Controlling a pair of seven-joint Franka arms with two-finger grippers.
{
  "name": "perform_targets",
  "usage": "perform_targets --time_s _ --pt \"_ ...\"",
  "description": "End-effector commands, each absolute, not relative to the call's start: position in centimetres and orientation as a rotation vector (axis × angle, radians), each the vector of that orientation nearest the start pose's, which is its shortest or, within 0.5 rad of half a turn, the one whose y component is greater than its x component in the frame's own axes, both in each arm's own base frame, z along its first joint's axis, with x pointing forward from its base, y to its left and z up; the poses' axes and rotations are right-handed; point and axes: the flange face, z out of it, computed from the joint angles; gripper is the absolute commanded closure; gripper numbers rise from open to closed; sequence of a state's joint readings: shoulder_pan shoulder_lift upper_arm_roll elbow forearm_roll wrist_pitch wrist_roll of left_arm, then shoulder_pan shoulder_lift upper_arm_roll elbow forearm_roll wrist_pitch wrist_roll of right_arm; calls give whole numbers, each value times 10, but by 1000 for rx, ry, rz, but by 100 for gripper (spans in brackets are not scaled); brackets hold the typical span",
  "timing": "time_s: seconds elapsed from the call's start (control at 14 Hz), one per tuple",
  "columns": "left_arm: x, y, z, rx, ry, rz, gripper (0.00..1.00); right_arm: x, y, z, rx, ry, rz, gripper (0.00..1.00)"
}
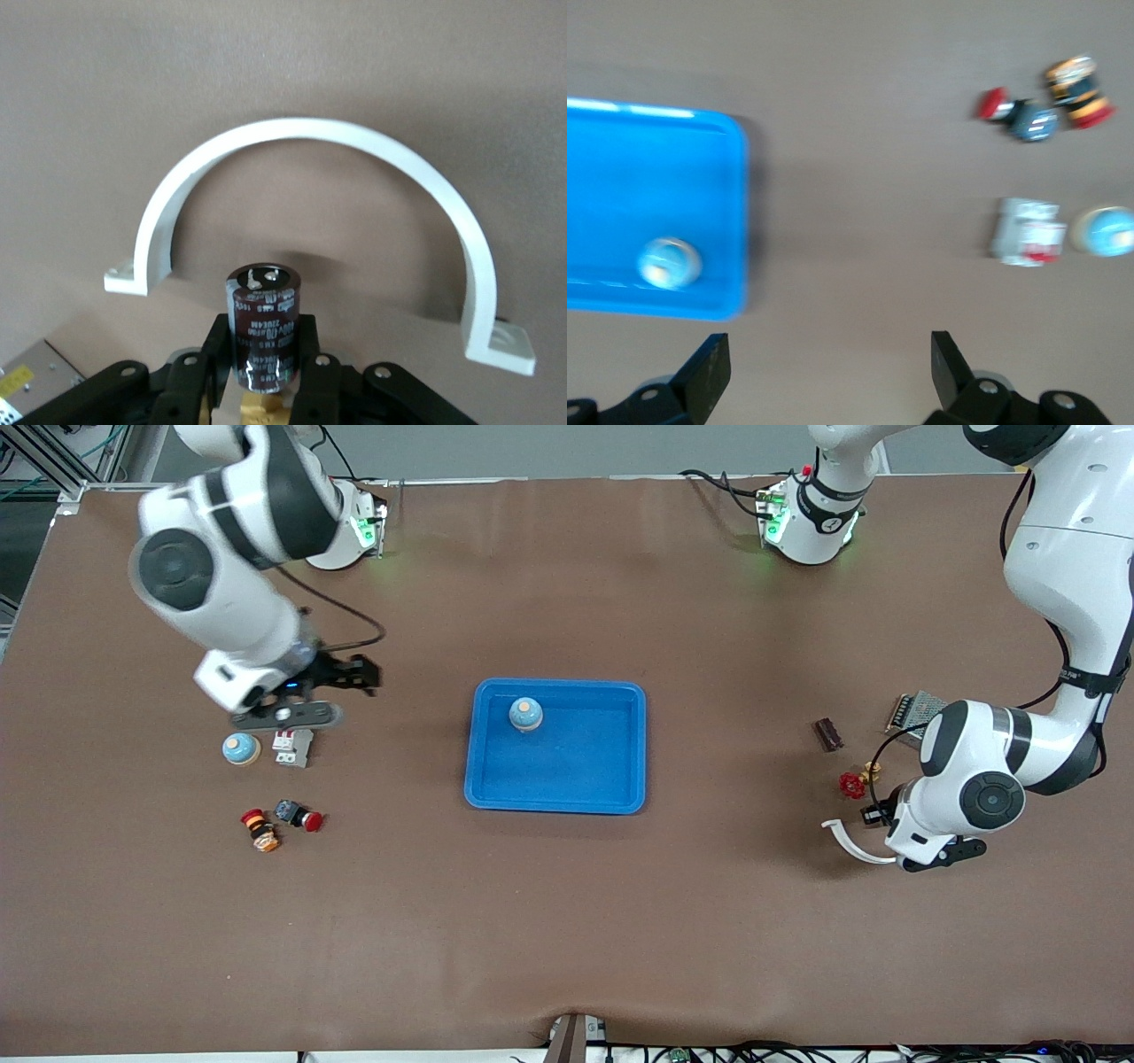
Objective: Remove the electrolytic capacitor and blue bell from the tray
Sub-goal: 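Place the capacitor inside the white clamp while the right gripper reaches the tray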
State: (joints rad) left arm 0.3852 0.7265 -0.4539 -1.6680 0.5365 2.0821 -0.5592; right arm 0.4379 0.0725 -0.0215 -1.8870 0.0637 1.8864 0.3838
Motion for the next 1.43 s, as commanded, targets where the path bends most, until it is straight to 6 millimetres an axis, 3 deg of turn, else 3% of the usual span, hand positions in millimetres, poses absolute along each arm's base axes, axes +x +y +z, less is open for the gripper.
perform_targets --time_s 0.0,0.07,0.14,0.21,0.29,0.36,0.5,0.71,0.93,1.21,1.35 --pt "663 9 190 -2936 -309 193 100 498 298 435 -3080 145 72 0" --pt "662 16 187 -2925 -325 197 100 489 322 417 -3080 173 63 0" --pt "662 18 186 -2923 -327 197 82 481 344 400 -3084 165 63 0" --pt "662 19 186 -2921 -327 197 58 475 360 383 -3089 157 64 0" --pt "662 18 186 -2919 -339 195 24 472 373 368 -3087 177 57 0" --pt "663 18 189 -2917 -346 188 0 467 385 353 -3083 194 45 0" --pt "664 19 197 -2913 -353 176 0 456 408 319 -3082 198 29 0" --pt "667 17 220 -2915 -355 145 0 448 425 285 -3084 165 17 0" --pt "671 17 250 -2911 -352 88 0 448 426 265 -3093 162 17 0" --pt "679 -3 293 -2914 -345 87 0 448 426 231 -3087 155 -20 0" --pt "677 -8 327 -2894 -315 111 0 444 430 222 -3088 142 -22 0"
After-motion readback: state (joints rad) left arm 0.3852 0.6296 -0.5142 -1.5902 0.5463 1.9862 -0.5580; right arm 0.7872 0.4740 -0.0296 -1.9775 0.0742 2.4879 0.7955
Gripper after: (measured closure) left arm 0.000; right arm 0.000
